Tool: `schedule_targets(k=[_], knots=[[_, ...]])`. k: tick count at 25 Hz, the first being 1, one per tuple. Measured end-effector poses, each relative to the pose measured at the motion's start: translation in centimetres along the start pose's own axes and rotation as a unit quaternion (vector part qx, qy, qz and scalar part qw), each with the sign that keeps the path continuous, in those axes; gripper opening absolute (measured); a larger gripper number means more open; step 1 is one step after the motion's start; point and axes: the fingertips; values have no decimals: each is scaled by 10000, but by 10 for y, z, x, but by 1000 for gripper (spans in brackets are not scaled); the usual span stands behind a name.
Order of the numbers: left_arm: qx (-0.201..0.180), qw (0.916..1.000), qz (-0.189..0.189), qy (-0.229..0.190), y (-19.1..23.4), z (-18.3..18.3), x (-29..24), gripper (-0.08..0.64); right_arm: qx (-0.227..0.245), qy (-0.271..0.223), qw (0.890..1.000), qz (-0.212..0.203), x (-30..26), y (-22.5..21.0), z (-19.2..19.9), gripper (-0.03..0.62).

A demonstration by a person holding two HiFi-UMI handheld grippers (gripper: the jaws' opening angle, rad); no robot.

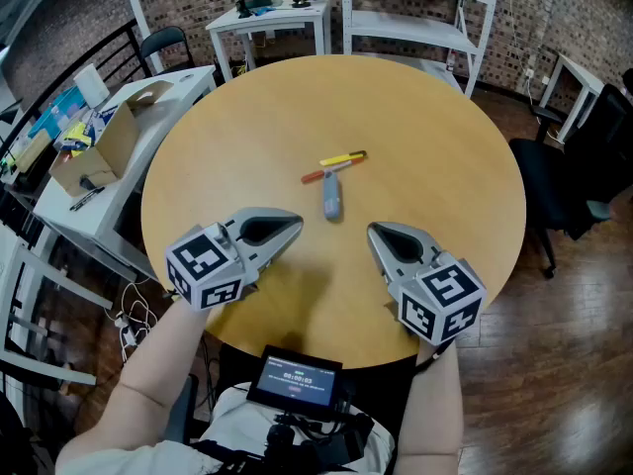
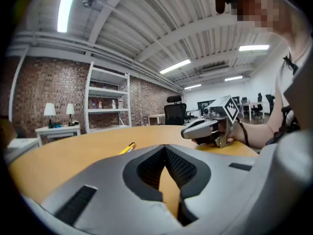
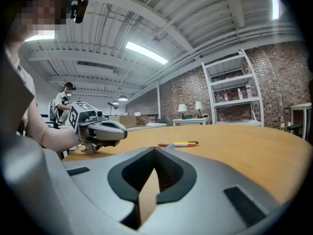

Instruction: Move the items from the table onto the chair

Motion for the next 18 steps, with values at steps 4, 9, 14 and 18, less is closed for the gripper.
schedule_targets(k=[4,9,14,18], knots=[[-1068,9925,294,509,13,-10,-11,10,35,38,10000,23,4,0,1,6],[-2659,9493,1206,1169,15,-13,-31,11,30,58,10000,14,2,1,2,6],[-4874,8253,2048,1982,19,14,-49,11,22,55,10000,15,2,1,2,6],[-5231,7817,2496,2301,28,26,-59,12,12,81,10000,17,0,2,3,6]])
Point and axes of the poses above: the fingertips, and each gripper's own axes: x backward along the fingers, y to its left, z out of its underside, and after that the axes turned 11 degrees about -y, right-handed
